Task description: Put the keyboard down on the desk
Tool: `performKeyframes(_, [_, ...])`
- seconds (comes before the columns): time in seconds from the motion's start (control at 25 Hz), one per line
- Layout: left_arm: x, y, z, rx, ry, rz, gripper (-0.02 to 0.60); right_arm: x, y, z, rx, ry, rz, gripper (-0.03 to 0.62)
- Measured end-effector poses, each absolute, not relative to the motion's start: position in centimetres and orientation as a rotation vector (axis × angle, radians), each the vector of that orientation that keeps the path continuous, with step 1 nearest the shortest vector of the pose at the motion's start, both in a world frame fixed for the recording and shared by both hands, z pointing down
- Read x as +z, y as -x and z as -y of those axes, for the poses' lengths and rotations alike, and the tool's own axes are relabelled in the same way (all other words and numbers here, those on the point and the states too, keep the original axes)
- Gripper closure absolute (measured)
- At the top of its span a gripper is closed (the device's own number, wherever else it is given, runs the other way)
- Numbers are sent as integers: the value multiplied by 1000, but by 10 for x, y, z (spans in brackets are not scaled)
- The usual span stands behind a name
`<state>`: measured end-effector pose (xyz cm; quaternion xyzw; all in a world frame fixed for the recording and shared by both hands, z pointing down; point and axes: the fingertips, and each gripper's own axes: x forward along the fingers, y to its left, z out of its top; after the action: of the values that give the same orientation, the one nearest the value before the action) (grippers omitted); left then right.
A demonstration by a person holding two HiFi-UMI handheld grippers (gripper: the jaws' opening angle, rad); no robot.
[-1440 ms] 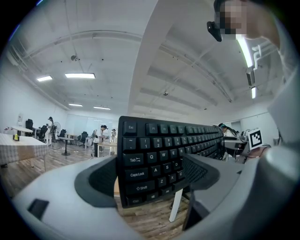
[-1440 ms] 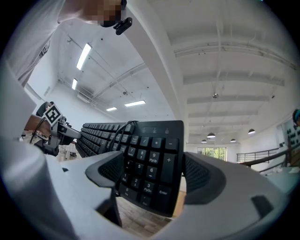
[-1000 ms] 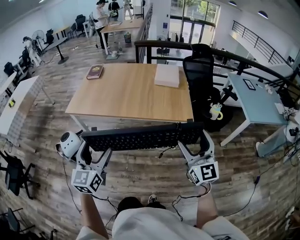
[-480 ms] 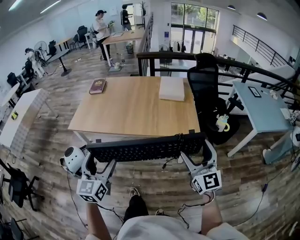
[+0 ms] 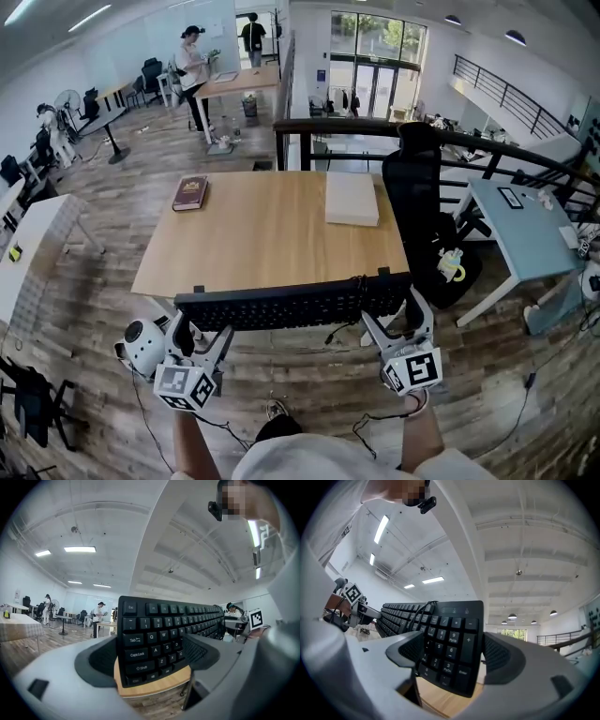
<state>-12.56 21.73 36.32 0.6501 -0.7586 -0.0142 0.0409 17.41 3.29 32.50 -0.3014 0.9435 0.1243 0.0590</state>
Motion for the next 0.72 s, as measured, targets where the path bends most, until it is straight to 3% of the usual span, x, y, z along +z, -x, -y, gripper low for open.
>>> performKeyframes(0.4, [364,230,-178,-37,-2069,2262,144,325,-81,-12,384,1006,-2838,197])
performKeyframes(0.72, [385,269,-140,-26,-2058,2198,144,339,-45,17,352,1047,-2885,197])
